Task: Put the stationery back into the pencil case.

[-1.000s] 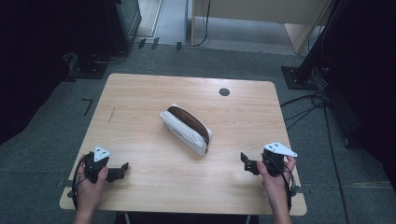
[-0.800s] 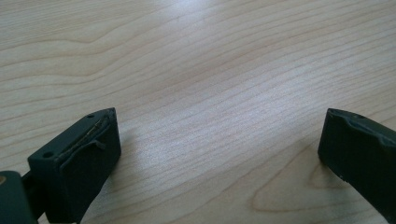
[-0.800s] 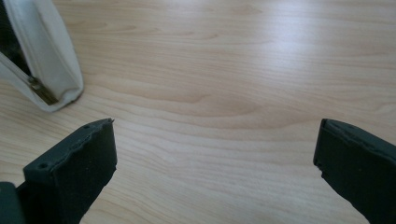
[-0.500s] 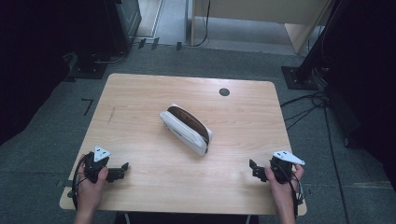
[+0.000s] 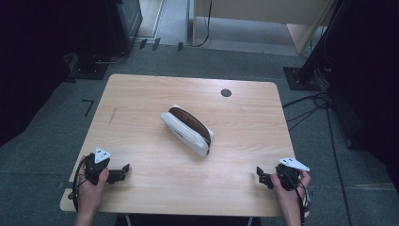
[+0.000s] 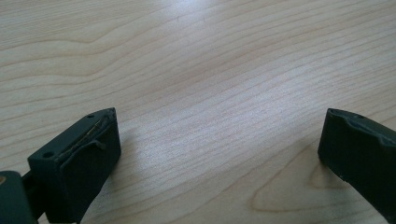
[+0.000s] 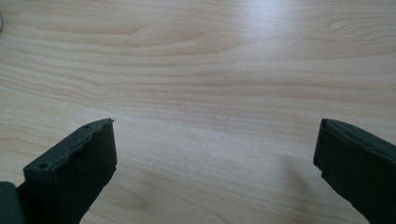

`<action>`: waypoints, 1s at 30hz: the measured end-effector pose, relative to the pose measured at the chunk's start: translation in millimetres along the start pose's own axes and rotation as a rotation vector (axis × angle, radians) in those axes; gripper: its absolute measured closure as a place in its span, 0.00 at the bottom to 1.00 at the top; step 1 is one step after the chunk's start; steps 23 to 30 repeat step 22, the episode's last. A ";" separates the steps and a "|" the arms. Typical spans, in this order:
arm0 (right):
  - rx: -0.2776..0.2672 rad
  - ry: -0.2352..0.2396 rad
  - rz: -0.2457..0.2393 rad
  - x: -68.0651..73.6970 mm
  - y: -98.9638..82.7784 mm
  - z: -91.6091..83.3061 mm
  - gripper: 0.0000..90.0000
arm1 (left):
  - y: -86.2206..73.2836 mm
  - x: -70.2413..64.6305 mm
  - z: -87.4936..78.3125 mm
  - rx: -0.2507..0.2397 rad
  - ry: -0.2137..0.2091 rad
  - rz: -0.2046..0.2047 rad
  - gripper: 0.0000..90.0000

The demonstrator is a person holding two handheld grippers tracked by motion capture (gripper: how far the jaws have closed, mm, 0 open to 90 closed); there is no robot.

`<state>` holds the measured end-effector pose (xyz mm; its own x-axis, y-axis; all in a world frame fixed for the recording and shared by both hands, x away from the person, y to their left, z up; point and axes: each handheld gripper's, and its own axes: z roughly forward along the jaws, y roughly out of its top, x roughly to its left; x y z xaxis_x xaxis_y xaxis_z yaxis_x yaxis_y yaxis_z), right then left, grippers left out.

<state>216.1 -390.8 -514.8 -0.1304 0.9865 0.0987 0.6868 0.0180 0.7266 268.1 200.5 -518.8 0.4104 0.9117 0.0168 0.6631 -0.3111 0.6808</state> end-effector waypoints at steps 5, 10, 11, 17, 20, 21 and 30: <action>0.023 -0.011 -0.010 -4.0 -5.5 1.2 0.00 | 0.0 0.0 0.0 0.000 0.000 0.000 0.00; 0.037 -0.023 -0.055 -2.9 -10.4 4.0 0.00 | 0.0 -0.1 0.1 0.000 -0.004 0.000 0.00; 0.038 -0.029 -0.068 -1.8 -10.9 4.5 0.00 | 0.1 -0.2 0.2 0.000 -0.004 -0.001 0.00; 0.034 -0.026 -0.075 -1.3 -11.1 5.2 0.00 | 1.2 -2.3 1.2 -0.001 -0.007 0.001 0.00; 0.031 -0.051 -0.053 1.4 -12.4 4.2 0.00 | 1.4 -2.9 1.6 -0.003 -0.003 -0.006 0.00; 0.032 -0.051 -0.053 1.4 -12.3 4.2 0.00 | 1.6 -3.3 1.7 -0.002 0.001 -0.009 0.00; 0.032 -0.050 -0.053 1.4 -12.4 4.2 0.00 | 1.8 -3.9 1.9 -0.002 0.005 -0.015 0.00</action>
